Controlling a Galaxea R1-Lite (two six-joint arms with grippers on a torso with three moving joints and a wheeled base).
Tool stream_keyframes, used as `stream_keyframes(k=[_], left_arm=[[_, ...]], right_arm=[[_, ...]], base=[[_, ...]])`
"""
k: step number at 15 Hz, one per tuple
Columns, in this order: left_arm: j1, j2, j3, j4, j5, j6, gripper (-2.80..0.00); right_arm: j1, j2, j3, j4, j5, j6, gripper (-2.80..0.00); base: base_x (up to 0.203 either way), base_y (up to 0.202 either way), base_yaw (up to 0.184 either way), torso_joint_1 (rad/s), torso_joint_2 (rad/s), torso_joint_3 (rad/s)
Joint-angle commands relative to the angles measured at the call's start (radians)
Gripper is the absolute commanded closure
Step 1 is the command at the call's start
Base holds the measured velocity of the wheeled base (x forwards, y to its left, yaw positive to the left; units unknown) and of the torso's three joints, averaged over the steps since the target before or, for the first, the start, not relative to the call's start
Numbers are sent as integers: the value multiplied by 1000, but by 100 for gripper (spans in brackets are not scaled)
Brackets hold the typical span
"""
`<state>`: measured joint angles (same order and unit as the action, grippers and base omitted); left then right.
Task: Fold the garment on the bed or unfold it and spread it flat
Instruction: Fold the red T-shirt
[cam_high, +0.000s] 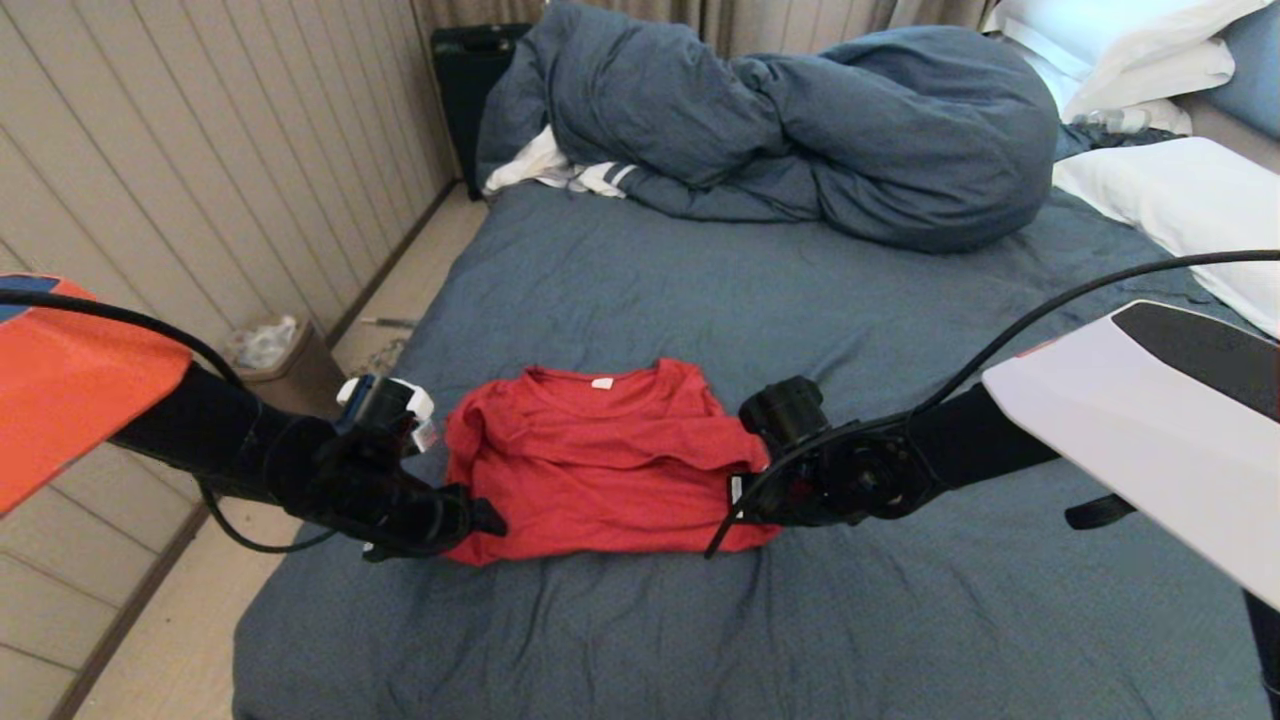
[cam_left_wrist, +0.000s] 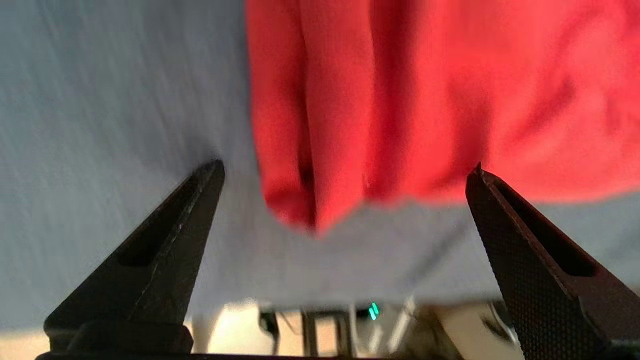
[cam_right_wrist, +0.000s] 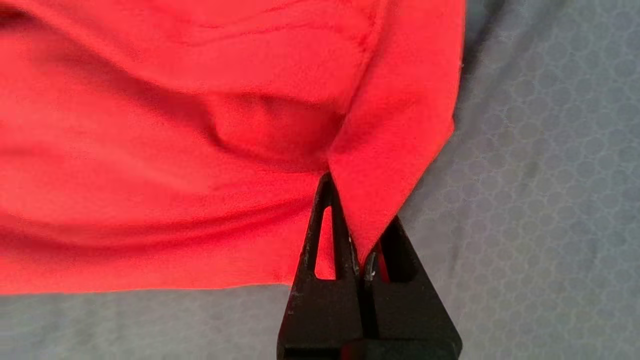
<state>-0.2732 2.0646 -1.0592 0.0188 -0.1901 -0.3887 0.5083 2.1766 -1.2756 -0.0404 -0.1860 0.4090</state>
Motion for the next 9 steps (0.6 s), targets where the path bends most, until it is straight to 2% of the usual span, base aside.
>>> stream_keyframes(k=[1,7,8,9], left_arm=[[0,53,-9,-16,17,-4,-280],[-10,109,-74,-24,68,-60,-280],[-15,117,-81,-23,85,-67,-19],[-17,110,-77,-25,87,-66,0]], right_arm=[[4,-20,10,-1,-2,3,0],[3,-31,52,-64,-3,2,0],[3,-31,55,-64,-1,2,0],[3,-29,56,-65,-1,2,0]], base=[[0,0,0,0,0,0],[0,0,0,0,0,0],[0,0,0,0,0,0],[0,0,0,0,0,0]])
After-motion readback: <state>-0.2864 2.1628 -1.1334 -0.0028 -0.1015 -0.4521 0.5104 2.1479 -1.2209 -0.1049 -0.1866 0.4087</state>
